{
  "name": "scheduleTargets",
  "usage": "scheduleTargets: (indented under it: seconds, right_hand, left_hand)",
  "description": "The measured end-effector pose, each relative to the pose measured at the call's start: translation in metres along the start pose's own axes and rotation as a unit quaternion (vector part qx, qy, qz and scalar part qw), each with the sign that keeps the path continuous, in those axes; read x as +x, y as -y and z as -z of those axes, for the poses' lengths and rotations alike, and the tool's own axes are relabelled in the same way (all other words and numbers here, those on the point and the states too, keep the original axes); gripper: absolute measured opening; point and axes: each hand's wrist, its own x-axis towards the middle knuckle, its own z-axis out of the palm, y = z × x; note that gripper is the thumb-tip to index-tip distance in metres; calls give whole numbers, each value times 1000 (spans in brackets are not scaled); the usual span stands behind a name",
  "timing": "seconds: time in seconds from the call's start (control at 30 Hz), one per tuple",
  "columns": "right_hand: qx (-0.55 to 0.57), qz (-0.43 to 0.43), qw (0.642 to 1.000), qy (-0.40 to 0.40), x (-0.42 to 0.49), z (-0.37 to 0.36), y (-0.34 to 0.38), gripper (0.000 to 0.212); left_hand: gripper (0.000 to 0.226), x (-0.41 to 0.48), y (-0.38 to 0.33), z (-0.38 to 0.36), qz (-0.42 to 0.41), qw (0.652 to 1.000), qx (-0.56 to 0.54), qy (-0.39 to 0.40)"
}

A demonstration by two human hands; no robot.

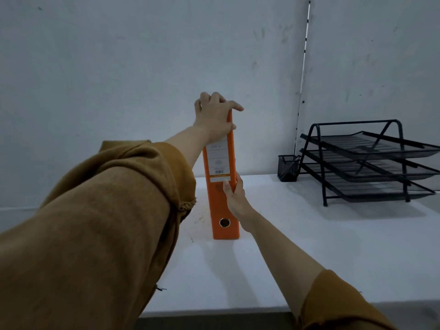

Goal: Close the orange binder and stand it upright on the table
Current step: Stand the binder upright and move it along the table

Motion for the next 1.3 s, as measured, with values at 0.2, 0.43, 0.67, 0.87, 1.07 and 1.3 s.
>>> scheduleTargets:
  seconds: [0.2,0.43,0.67,0.87,1.07,1.3]
  right_hand:
    - [28,8,1000,11,-3,6,2,60]
    - [62,55,997,7,1,11,19,57]
    - [31,19,998,49,-2,20,10,60]
    - [45,22,997,57,4,15,-5,60]
    - [60,33,997,37,12,2,-13,57]
    - [48,32,996,61,17,-37,-9,61]
  left_hand:
    - [108,-27,2,-26,155,958,-242,-17]
    - [100,-70,10,-54,139,884,-447,4]
    - [57,-107,18,-101,218,806,-546,70]
    - [56,-110,23,-122,239,771,-588,56]
    - [56,-112,27,-129,242,759,-604,27]
    - [52,-120,63,-115,254,764,-594,8]
